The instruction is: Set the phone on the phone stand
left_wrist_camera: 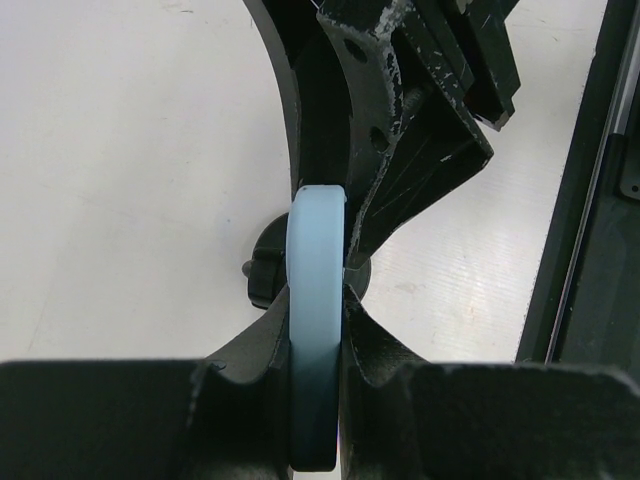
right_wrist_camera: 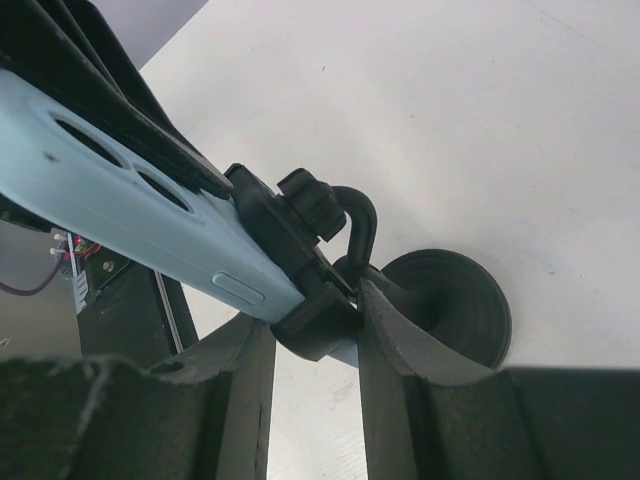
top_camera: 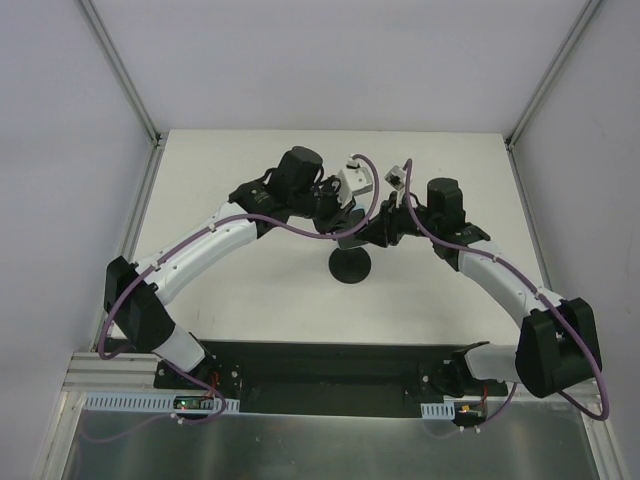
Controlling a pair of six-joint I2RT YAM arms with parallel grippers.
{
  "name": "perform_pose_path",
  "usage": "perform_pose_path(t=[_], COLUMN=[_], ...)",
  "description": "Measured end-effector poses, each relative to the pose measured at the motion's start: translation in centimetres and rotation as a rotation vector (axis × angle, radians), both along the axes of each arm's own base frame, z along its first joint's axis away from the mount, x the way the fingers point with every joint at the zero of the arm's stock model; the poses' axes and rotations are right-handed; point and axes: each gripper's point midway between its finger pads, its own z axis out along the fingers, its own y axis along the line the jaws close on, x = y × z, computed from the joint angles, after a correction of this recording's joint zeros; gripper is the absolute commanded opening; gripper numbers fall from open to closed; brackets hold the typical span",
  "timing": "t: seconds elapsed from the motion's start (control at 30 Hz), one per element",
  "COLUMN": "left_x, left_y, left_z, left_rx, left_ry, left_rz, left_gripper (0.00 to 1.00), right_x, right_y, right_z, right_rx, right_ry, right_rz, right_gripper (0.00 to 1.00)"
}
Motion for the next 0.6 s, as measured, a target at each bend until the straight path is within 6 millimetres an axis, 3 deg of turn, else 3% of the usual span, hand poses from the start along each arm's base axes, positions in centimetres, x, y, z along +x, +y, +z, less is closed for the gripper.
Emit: perform_pose_path(t=[0.2, 0.27, 0.3, 0.33, 0.4, 0.6], left_x=[0.1, -0.2, -0.4, -0.5, -1.0, -1.4], left_y=[-0.2, -0.6, -0.7, -0.8, -1.1, -1.5], left_z=[-0.1, 0.0, 0.0, -0.1, -0.2, -0.2], left_rx=[0.008, 0.007, 0.004, 0.002, -0.004, -0.028], left_ry=[-0.005, -0.012, -0.014, -0.016, -0.016, -0.030], left_rz=[-0.009, -0.032, -0.046, -0.060, -0.084, -0.119], left_gripper=[0.00, 0.00, 0.00, 0.00, 0.00, 0.00], right_x=[0.2, -0.2, -0.5, -0.7, -1.3, -2.3], right_y=[-0.4, -0.8, -1.0, -1.2, -1.3, -1.7], right_z=[-0.1, -0.1, -0.1, 0.0, 0.1, 0.8], right_rx=[0.020, 0.033, 0.037, 0.039, 0.048, -0.014], right_ry=[-0.003, -0.020, -0.032, -0.042, -0.037, -0.071], right_rz=[-0.091, -0.136, -0.147, -0.152, -0.148, -0.078], right_gripper=[0.01, 0.27, 0.57, 0.66, 0.76, 0.80])
